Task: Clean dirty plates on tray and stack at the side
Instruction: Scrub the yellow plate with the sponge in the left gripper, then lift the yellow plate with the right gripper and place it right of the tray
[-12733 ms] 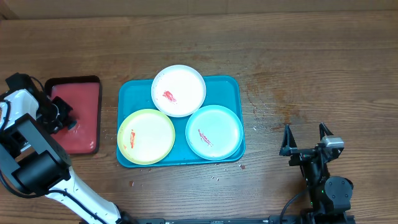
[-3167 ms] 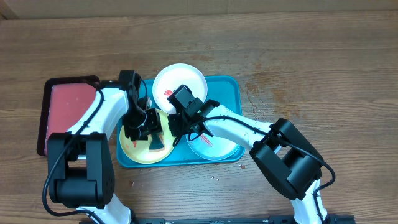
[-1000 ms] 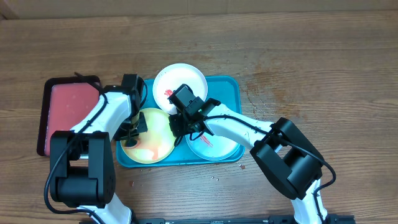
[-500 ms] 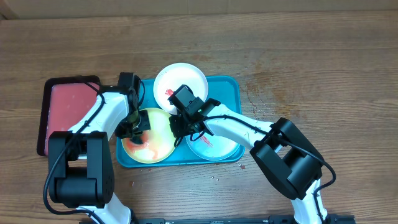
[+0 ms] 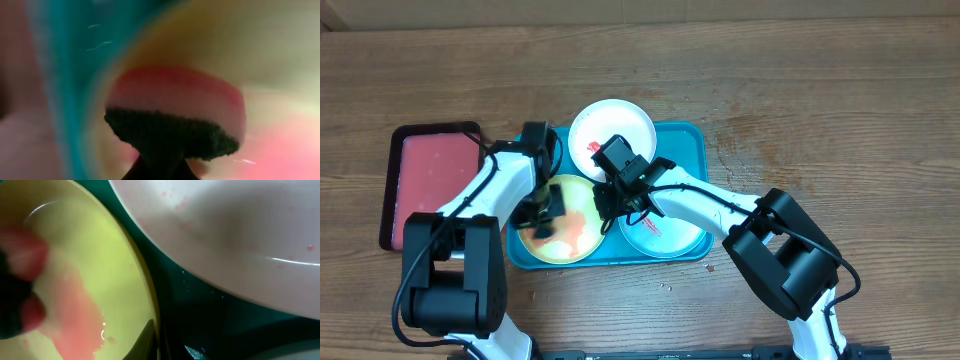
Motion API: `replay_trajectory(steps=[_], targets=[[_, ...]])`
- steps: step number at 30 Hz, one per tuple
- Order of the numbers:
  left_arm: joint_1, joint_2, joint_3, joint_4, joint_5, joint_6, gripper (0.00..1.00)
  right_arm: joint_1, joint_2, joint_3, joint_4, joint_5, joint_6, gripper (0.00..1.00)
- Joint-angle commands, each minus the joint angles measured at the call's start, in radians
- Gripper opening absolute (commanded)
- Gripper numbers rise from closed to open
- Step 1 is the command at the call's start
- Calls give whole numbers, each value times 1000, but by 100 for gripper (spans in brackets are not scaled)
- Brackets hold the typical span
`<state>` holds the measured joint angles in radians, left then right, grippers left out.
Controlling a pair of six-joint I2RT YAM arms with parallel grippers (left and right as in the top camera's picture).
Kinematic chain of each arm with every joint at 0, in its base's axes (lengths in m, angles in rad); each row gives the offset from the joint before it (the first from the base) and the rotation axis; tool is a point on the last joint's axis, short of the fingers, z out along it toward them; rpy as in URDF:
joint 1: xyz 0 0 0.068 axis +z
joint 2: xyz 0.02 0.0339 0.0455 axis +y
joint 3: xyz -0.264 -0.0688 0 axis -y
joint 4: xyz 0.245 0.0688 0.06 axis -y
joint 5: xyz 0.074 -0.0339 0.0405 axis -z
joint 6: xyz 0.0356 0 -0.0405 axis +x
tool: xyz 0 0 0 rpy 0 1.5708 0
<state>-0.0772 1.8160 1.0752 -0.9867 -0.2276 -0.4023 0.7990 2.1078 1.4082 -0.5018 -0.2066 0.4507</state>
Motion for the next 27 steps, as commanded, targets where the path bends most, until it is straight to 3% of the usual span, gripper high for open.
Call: replay_trajectory(steps=[1, 7, 15, 23, 27], targets=[[32, 14, 35, -61, -253, -165, 4, -3, 15, 14, -13, 7, -12, 4], [39, -48, 152, -116, -184, -178, 4, -3, -22, 14, -27, 7, -36, 4], [83, -288, 226, -81, -117, -178, 4, -2, -132, 14, -32, 76, -41, 4], [367, -419, 225, -74, 19, -174, 4, 16, -258, 74, -82, 340, -181, 4], [507, -392, 216, -71, 103, -174, 4, 71, -262, 138, -107, 612, -282, 4]])
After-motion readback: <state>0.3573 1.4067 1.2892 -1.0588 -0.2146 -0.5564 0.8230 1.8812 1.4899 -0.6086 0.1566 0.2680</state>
